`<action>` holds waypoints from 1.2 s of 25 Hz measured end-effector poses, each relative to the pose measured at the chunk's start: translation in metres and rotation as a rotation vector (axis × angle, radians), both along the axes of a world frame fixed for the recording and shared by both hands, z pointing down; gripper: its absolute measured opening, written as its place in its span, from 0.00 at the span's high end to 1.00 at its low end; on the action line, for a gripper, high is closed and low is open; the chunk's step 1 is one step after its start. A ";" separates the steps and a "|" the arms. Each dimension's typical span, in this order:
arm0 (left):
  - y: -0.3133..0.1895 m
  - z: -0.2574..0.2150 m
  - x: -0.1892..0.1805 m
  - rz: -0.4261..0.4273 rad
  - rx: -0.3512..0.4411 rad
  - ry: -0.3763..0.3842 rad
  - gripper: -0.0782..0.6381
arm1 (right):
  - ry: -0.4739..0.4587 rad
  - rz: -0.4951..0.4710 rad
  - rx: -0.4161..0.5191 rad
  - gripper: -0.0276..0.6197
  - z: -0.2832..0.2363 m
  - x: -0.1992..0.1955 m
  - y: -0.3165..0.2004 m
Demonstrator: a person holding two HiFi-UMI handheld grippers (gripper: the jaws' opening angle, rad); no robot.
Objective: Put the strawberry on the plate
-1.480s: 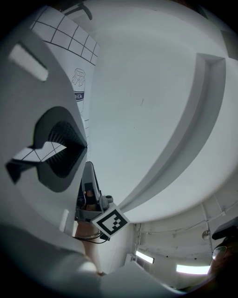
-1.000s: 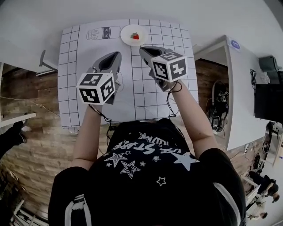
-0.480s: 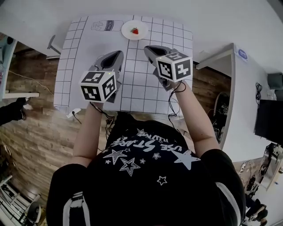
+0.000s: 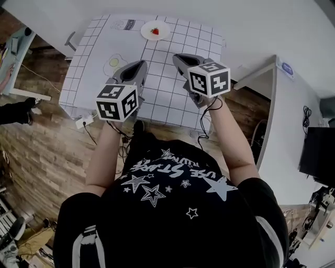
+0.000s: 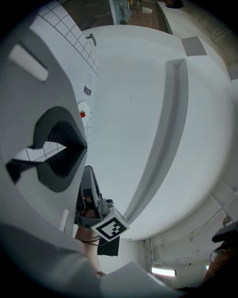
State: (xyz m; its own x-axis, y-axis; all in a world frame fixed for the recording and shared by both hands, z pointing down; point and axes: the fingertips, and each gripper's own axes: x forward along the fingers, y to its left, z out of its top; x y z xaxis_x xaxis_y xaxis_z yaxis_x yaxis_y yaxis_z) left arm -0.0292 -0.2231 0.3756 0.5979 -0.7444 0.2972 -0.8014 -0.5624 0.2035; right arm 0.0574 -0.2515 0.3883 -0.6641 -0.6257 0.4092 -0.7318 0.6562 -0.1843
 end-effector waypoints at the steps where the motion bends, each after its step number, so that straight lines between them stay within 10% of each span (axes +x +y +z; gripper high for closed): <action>1: 0.010 -0.001 0.006 -0.007 0.002 0.001 0.88 | -0.004 -0.006 0.006 0.94 -0.003 0.006 0.010; 15: 0.142 0.009 0.079 -0.047 0.007 -0.018 0.88 | -0.061 -0.082 0.070 0.94 -0.005 0.077 0.134; 30: 0.226 0.008 0.061 -0.044 0.014 -0.023 0.88 | -0.127 -0.035 0.075 0.94 -0.022 0.077 0.197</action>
